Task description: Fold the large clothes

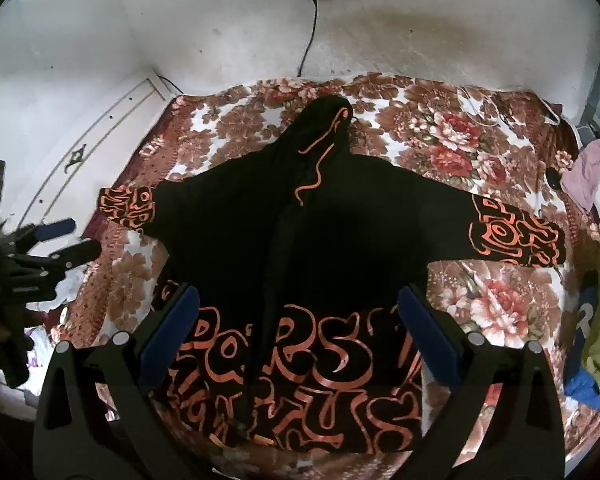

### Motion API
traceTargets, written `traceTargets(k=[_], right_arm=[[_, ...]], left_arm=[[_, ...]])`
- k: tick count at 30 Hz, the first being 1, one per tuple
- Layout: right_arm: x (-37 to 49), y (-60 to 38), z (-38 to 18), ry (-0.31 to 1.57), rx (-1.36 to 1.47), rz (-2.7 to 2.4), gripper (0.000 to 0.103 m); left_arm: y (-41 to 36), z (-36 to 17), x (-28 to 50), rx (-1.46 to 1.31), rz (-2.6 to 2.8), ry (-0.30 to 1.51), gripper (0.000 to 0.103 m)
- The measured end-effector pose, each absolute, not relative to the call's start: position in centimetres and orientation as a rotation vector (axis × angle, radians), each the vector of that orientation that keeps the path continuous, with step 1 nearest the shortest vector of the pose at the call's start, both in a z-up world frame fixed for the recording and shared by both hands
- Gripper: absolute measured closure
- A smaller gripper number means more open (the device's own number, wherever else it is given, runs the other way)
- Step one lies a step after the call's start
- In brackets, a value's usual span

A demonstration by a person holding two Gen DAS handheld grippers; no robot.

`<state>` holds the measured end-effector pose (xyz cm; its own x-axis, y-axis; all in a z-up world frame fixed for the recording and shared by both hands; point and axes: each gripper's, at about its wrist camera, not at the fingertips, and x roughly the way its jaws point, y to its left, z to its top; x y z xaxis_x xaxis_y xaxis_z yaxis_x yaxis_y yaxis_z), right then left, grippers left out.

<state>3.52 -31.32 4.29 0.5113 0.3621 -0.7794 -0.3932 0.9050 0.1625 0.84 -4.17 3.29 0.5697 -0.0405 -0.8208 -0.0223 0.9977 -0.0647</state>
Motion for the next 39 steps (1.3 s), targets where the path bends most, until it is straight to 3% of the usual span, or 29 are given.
traceTargets(k=[16, 31, 39], right_arm=[[8.4, -36.0, 3.9, 1.001, -0.029, 0.476, 0.005], [25.0, -27.6, -1.2, 1.022, 0.001, 0.292, 0.005], [40.6, -23.4, -7.6, 1.005, -0.086, 0.39, 0.005]], left_arm=[[-7.8, 4.4, 5.0, -0.06, 0.051, 0.956, 0.005], [2.3, -2.1, 29.0, -0.169, -0.24, 0.996, 0.005], [5.1, -8.9, 42.7, -0.162, -0.177, 1.032, 0.005]])
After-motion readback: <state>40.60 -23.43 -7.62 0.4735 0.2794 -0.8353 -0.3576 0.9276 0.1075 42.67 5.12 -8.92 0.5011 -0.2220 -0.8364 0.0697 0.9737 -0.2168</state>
